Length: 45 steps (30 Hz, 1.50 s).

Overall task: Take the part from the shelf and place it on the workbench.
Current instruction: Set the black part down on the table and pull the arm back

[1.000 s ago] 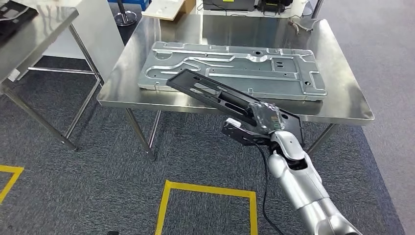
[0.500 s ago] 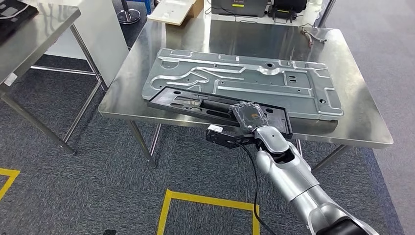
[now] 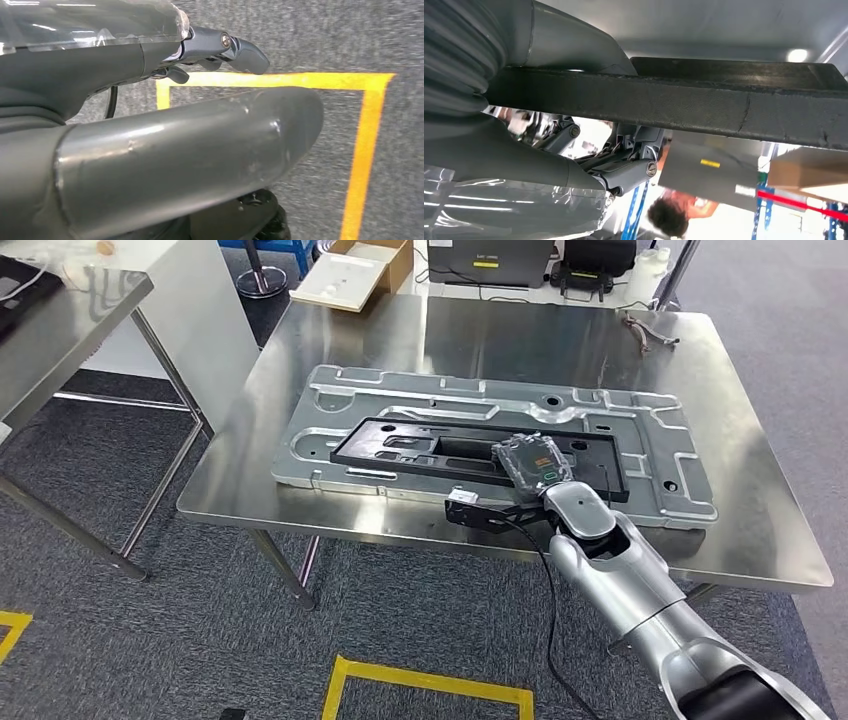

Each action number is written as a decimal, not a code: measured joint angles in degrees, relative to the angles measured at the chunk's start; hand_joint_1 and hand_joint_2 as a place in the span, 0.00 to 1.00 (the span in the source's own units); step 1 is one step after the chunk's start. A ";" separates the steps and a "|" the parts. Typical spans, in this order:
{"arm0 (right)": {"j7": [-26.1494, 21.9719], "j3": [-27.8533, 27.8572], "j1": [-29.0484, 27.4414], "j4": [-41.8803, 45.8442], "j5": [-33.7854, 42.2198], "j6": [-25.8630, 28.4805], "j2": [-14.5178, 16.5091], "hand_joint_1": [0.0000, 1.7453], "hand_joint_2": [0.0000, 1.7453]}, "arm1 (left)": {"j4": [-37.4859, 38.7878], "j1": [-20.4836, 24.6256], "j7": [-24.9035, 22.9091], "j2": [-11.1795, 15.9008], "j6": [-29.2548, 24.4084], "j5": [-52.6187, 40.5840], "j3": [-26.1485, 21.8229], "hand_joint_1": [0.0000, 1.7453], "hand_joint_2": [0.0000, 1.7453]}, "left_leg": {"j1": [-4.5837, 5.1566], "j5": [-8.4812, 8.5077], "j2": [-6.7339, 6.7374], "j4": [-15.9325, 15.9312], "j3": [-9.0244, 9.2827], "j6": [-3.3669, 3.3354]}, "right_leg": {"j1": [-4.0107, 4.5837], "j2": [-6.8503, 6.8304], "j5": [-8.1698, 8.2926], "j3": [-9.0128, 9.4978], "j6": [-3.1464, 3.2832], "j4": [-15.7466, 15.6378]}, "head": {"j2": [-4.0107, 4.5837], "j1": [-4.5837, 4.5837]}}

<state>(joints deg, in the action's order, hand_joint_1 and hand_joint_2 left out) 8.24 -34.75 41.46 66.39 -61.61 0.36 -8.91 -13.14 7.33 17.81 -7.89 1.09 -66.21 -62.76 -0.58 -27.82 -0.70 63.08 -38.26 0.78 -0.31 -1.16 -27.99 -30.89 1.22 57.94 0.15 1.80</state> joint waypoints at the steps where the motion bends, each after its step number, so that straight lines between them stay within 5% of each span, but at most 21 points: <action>1: 0.04 -0.26 0.10 0.48 0.15 -0.11 -0.82 1.00 1.00 | 0.03 -0.11 0.03 0.00 -0.01 0.05 -0.01 0.00 0.00 | 0.11 2.72 0.06 -2.38 0.22 -0.31 | 0.02 -0.03 -0.61 0.55 -0.30 0.01 | 0.00 0.01; 3: 0.19 -0.71 0.27 1.45 0.28 -0.30 -2.32 1.00 1.00 | 0.08 -0.22 0.13 -0.01 -0.10 0.12 -0.02 0.00 0.00 | 0.49 5.42 -0.07 -4.07 0.32 -1.18 | 0.10 -0.04 -1.30 1.00 -1.03 0.04 | 0.00 0.01; 6: 0.33 -1.04 0.59 2.96 0.32 -0.37 -3.51 1.00 1.00 | 0.09 -0.05 0.30 -0.02 -0.20 0.23 -0.02 0.00 0.00 | 0.37 4.96 -0.48 -4.87 1.57 -2.28 | -0.12 0.17 -1.27 0.42 -1.88 1.63 | 0.00 0.02; 8: 0.44 -1.10 0.78 3.45 0.33 -0.37 -3.42 1.00 1.00 | 0.09 0.11 0.37 0.00 -0.24 0.31 -0.02 0.00 0.00 | 0.15 4.44 -0.68 -5.36 2.85 -2.82 | -0.34 0.38 -1.97 -2.68 -2.31 6.87 | 0.00 0.01; 10: 0.65 -1.13 0.51 3.57 0.35 -0.40 -2.96 1.00 1.00 | 0.09 0.21 0.39 0.02 -0.31 0.40 -0.02 0.00 0.00 | 0.13 3.48 -0.82 -5.48 3.98 -3.14 | -0.51 0.51 -4.44 -7.34 -2.66 13.45 | 0.00 0.01; 12: 0.90 -1.13 -0.04 3.57 0.30 -0.43 -2.42 1.00 1.00 | 0.10 0.16 0.14 -0.15 -0.66 0.43 -0.02 0.00 0.00 | 0.14 2.29 -1.07 -5.49 5.42 -3.15 | -0.57 0.52 -5.89 -10.37 -2.73 15.54 | 0.00 0.01; 13: 1.04 -1.14 -0.24 3.56 0.21 -0.42 -2.21 1.00 1.00 | 0.10 0.20 -0.24 -0.48 -1.19 0.39 -0.02 0.00 0.00 | 0.16 1.65 -1.21 -5.49 6.28 -3.11 | -0.54 0.51 -4.87 -10.73 -2.61 14.04 | 0.00 0.01; 17: 1.54 -1.18 -0.32 3.26 -0.13 -0.21 -1.82 1.00 1.00 | 0.19 1.69 -2.26 -3.16 -4.05 0.18 0.01 0.00 0.00 | 0.40 -0.90 -1.68 -5.51 8.84 -2.38 | 0.21 0.20 6.50 -8.88 -1.19 1.43 | 0.00 0.01; 18: 1.62 -1.21 -0.33 3.14 -0.17 -0.16 -1.71 1.00 1.00 | 0.21 2.10 -2.44 -3.61 -4.32 0.17 0.02 0.00 0.00 | 0.45 -1.30 -1.68 -5.42 9.13 -2.02 | 0.43 0.17 7.40 -8.63 -0.84 0.25 | 0.00 -0.01; 21: 1.82 -1.25 -0.24 3.03 -0.22 0.00 -1.53 1.00 1.00 | 0.22 2.88 -2.55 -4.28 -4.52 0.18 0.07 0.00 0.00 | 0.53 -1.94 -1.19 -4.53 9.81 -1.09 | 0.32 0.32 6.48 -7.28 0.00 -0.37 | 0.00 -0.03; 23: 1.93 -1.25 0.00 3.00 -0.22 0.14 -1.85 1.00 1.00 | 0.22 3.24 -2.59 -4.52 -4.74 0.23 0.07 0.00 0.00 | 0.41 -3.29 -0.67 -0.27 7.70 -0.50 | 0.07 0.26 5.96 -6.04 0.47 -0.87 | 0.00 -0.02; 26: 2.03 -1.25 -0.31 2.83 -0.22 0.27 -2.43 1.00 1.00 | 0.22 3.24 -2.79 -4.63 -5.27 0.35 0.07 0.00 0.00 | 0.11 -7.00 -0.23 9.30 1.21 0.33 | 0.07 0.22 4.77 -4.79 0.73 -0.95 | 0.00 -0.02; 27: 2.03 -1.25 -0.59 2.73 -0.22 0.29 -2.50 1.00 1.00 | 0.22 3.12 -2.82 -4.63 -5.34 0.39 0.07 0.00 0.00 | 0.03 -6.89 -0.20 10.17 -0.15 0.46 | 0.05 0.28 4.33 -4.35 0.69 -0.88 | 0.00 -0.02; 29: 2.03 -1.25 -1.01 2.55 -0.21 0.34 -2.54 1.00 1.00 | 0.22 2.99 -2.84 -4.61 -5.34 0.49 0.07 0.00 0.00 | -0.09 -2.64 -0.16 6.24 -0.36 0.62 | -0.03 0.40 3.41 -3.39 0.45 -0.64 | 0.00 -0.02; 31: 2.03 -1.25 -1.12 2.43 -0.16 0.52 -2.56 0.50 0.50 | 0.22 2.99 -2.85 -4.60 -5.30 0.64 0.07 0.00 0.50 | -0.09 2.56 -0.22 -0.99 1.10 0.40 | -0.10 0.48 2.55 -2.63 -0.03 -0.34 | 0.00 -0.02; 33: 2.03 -1.25 -1.17 2.26 -0.04 0.89 -2.58 0.00 0.00 | 0.22 3.01 -2.88 -4.61 -5.21 0.72 0.05 0.00 1.00 | 0.13 4.29 -0.32 -4.36 1.91 -0.46 | -0.05 0.58 2.03 -2.48 -0.68 -0.13 | 0.00 -0.02; 37: 2.00 -1.04 -1.36 2.00 0.14 1.50 -2.44 0.00 0.00 | 0.22 2.97 -2.89 -4.75 -5.13 0.13 0.25 0.00 1.00 | 0.10 4.67 -0.34 -4.99 2.53 -1.97 | -0.17 0.63 0.64 -2.86 -1.86 1.21 | 0.00 -0.02; 41: 1.93 -0.71 -1.63 1.70 0.19 1.86 -1.80 0.00 0.00 | 0.22 3.41 -2.89 -4.79 -5.11 -0.18 0.51 0.00 1.00 | 0.01 4.52 -0.34 -5.25 2.94 -2.77 | -0.51 0.73 -4.82 -9.12 -2.55 13.73 | 0.00 -0.03; 43: 1.93 -0.67 -1.92 1.44 0.19 1.86 -1.61 0.00 0.00 | 0.22 3.37 -2.89 -4.77 -5.11 -0.17 0.55 0.00 1.00 | 0.02 4.32 -0.37 -5.07 3.01 -2.81 | -0.56 0.73 -3.98 -10.63 -2.58 15.47 | 0.00 -0.03; 45: 1.93 -0.61 -1.88 1.36 0.19 1.87 -1.55 0.00 0.00 | 0.22 3.33 -2.88 -4.79 -5.11 -0.18 0.58 0.00 1.00 | 0.03 3.99 -0.42 -4.85 3.26 -2.63 | -0.50 0.66 0.17 -8.04 -2.17 9.33 | 0.00 -0.03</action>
<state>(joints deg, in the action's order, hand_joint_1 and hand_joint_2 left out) 10.17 -35.35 39.58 67.75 -61.42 2.22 -10.45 -12.92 10.66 14.93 -12.68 -4.02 -66.39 -62.17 -0.55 -23.83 -1.12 58.23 -35.01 -1.85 -0.82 -0.50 -27.82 -38.93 -0.95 67.27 0.15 1.77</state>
